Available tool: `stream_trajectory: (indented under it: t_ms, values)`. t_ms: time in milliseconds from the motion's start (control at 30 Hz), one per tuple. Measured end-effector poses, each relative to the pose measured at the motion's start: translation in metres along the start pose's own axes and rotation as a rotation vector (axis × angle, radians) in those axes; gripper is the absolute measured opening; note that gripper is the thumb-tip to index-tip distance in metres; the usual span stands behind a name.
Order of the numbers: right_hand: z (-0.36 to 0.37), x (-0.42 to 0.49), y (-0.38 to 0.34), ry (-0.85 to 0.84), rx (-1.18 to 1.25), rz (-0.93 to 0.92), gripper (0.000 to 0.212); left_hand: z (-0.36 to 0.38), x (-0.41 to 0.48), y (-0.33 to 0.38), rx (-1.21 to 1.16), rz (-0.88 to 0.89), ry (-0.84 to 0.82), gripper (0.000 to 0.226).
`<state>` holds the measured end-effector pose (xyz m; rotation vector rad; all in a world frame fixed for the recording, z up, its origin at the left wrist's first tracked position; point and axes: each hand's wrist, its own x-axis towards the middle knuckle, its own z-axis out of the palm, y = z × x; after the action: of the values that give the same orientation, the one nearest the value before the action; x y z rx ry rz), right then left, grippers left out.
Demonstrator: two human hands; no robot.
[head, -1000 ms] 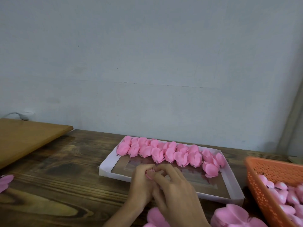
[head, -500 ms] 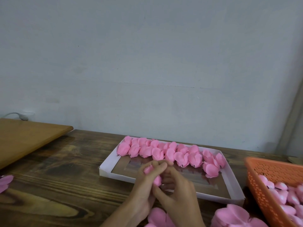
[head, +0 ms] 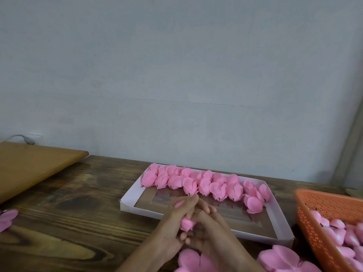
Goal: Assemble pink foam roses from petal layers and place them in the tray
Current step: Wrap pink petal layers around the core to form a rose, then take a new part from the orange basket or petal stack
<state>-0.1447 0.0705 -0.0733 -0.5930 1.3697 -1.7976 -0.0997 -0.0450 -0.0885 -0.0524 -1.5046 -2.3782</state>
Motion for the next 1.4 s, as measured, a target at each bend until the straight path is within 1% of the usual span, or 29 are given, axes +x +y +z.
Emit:
stream_trajectory:
  t_ms: [33, 67, 100, 167, 200, 233, 267, 300, 333, 367, 433, 533, 600, 667, 767, 800, 867, 933, 1000, 1033, 1133, 1200, 1300, 1333, 1400]
  values:
    - [0.003, -0.003, 0.000, 0.038, -0.066, -0.037, 0.014, -0.001, 0.000, 0.000, 0.030, -0.013, 0.027, 0.050]
    - [0.004, -0.006, 0.002, 0.094, -0.233, -0.093, 0.012, -0.001, 0.001, 0.000, 0.030, -0.020, 0.059, 0.049]
    - [0.002, -0.007, 0.005, 0.155, -0.503, -0.170, 0.017, -0.002, 0.003, 0.001, 0.010, -0.011, 0.090, 0.050]
    - [-0.002, -0.009, 0.007, 0.286, -1.144, -0.337, 0.032, -0.005, 0.005, 0.006, 0.013, 0.050, 0.182, 0.054]
    - [-0.004, -0.012, 0.005, 0.342, -1.311, -0.417, 0.033, -0.007, 0.006, 0.013, 0.060, 0.084, 0.241, 0.054]
    - [-0.005, -0.014, 0.003, 0.378, -1.334, -0.470, 0.027, -0.010, 0.007, 0.021, 0.135, 0.111, 0.301, 0.055]
    - [-0.006, -0.014, 0.000, 0.398, -1.275, -0.514, 0.022, -0.016, 0.008, 0.030, 0.223, 0.119, 0.375, 0.056]
    - [-0.008, -0.014, -0.003, 0.415, -1.209, -0.533, 0.022, -0.024, 0.011, 0.039, 0.307, 0.109, 0.456, 0.055]
    - [-0.011, -0.013, -0.006, 0.438, -1.182, -0.561, 0.024, -0.034, 0.014, 0.047, 0.370, 0.082, 0.518, 0.051]
    - [-0.013, -0.013, -0.007, 0.458, -1.203, -0.588, 0.025, -0.043, 0.018, 0.054, 0.410, 0.045, 0.547, 0.042]
    - [-0.018, -0.013, -0.009, 0.483, -1.235, -0.599, 0.025, -0.056, 0.026, 0.066, 0.529, -0.058, 0.547, 0.023]
    - [-0.023, -0.013, -0.009, 0.499, -1.209, -0.610, 0.026, -0.065, 0.041, 0.076, 0.761, -0.225, 0.500, 0.004]
    - [-0.026, -0.011, -0.009, 0.506, -1.203, -0.590, 0.027, -0.071, 0.055, 0.074, 0.921, -0.320, 0.507, 0.015]
    - [-0.028, -0.010, -0.008, 0.512, -1.202, -0.588, 0.027, -0.080, 0.069, 0.068, 1.119, -0.355, 0.533, 0.032]
    - [-0.029, -0.010, -0.010, 0.518, -1.217, -0.589, 0.027, -0.086, 0.084, 0.060, 1.416, -0.395, 0.550, 0.032]
    - [-0.030, -0.010, -0.010, 0.520, -1.214, -0.596, 0.027, -0.084, 0.084, 0.056, 1.527, -0.435, 0.566, 0.034]
    - [-0.031, -0.010, -0.012, 0.531, -1.201, -0.604, 0.028, -0.083, 0.081, 0.048, 1.612, -0.485, 0.670, 0.043]
    - [-0.031, -0.010, -0.013, 0.540, -1.200, -0.622, 0.028, -0.082, 0.078, 0.041, 1.672, -0.433, 0.720, 0.038]
    - [-0.031, -0.011, -0.014, 0.539, -1.210, -0.622, 0.028, -0.084, 0.074, 0.034, 1.750, -0.433, 0.758, 0.036]
    - [-0.031, -0.012, -0.015, 0.536, -1.217, -0.623, 0.029, -0.086, 0.073, 0.031, 1.807, -0.442, 0.768, 0.039]
    - [-0.031, -0.012, -0.017, 0.538, -1.231, -0.618, 0.030, -0.087, 0.068, 0.026, 2.118, -0.429, 0.724, 0.052]
    - [-0.031, -0.013, -0.017, 0.544, -1.235, -0.612, 0.030, -0.087, 0.066, 0.023, 2.248, -0.398, 0.718, 0.057]
    - [-0.030, -0.014, -0.018, 0.551, -1.239, -0.619, 0.031, -0.079, 0.062, 0.028, 2.294, -0.318, 0.751, 0.061]
    - [-0.031, -0.013, -0.017, 0.553, -1.242, -0.621, 0.032, -0.073, 0.061, 0.032, 2.291, -0.270, 0.754, 0.064]
    - [-0.032, -0.011, -0.018, 0.562, -1.251, -0.616, 0.032, -0.054, 0.053, 0.039, 2.272, -0.114, 0.724, 0.066]
